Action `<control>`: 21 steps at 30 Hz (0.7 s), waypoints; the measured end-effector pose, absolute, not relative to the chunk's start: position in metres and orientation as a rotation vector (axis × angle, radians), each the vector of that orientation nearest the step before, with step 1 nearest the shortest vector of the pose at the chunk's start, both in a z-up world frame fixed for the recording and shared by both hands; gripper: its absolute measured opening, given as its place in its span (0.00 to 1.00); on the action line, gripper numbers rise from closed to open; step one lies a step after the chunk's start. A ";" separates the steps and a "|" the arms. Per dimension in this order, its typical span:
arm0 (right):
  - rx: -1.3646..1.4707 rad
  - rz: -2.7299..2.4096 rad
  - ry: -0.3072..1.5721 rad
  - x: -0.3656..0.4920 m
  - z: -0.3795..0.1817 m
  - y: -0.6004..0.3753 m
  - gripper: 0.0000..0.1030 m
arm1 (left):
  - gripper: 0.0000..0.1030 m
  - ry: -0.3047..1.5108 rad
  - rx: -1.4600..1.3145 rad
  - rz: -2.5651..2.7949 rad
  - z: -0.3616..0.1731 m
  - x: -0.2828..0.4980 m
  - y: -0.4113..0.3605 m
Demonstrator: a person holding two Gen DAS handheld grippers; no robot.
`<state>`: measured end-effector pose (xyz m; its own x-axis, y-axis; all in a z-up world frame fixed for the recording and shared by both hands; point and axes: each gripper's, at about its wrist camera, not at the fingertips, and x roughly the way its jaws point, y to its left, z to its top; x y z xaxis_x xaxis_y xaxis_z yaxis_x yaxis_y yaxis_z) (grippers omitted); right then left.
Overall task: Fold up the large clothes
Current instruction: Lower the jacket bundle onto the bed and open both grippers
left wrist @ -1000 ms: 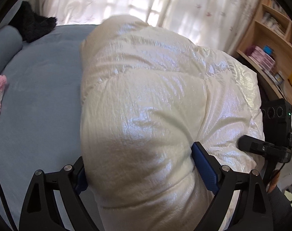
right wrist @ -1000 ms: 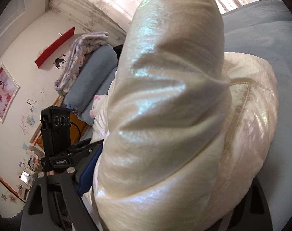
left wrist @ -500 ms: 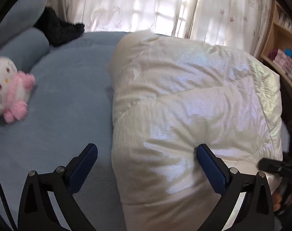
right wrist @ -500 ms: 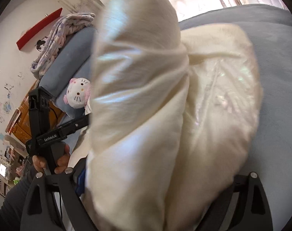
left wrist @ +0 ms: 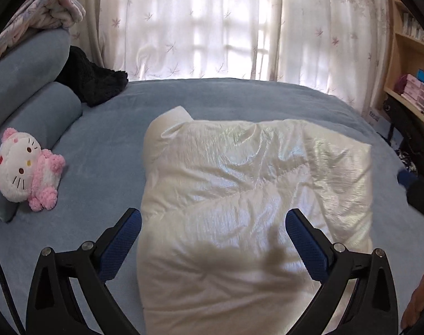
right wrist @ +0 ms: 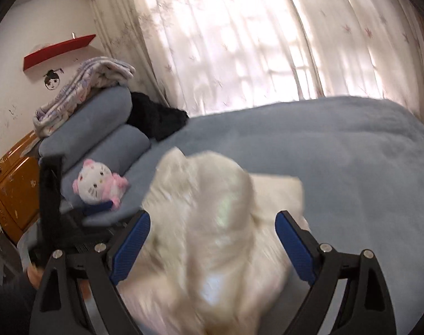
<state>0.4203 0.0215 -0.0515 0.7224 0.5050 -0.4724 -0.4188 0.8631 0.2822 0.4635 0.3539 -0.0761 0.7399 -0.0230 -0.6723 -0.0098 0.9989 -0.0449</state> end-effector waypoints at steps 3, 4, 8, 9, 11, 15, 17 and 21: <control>0.170 0.495 0.599 0.451 -0.059 0.050 0.83 | 1.00 0.793 -0.058 -0.005 -0.090 0.475 0.348; 0.160 0.474 0.616 0.462 -0.066 0.055 0.79 | 1.00 0.812 -0.057 -0.002 -0.097 0.478 0.348; 0.228 0.368 0.775 0.504 -0.111 0.060 0.73 | 1.00 0.821 -0.076 0.012 -0.114 0.481 0.352; 0.284 0.371 0.811 0.511 -0.125 0.054 0.73 | 1.00 0.825 -0.087 0.017 -0.117 0.482 0.356; 0.349 0.378 0.828 0.514 -0.144 0.047 0.73 | 1.00 0.832 -0.113 0.015 -0.123 0.486 0.361; 0.333 0.363 0.820 0.512 -0.151 0.051 0.74 | 1.00 0.819 -0.106 0.035 -0.130 0.487 0.360; 0.316 0.355 0.838 0.513 -0.149 0.055 0.75 | 1.00 0.821 -0.102 0.042 -0.131 0.485 0.357; 0.303 0.345 0.870 0.507 -0.137 0.057 0.77 | 1.00 0.832 -0.092 0.068 -0.125 0.477 0.353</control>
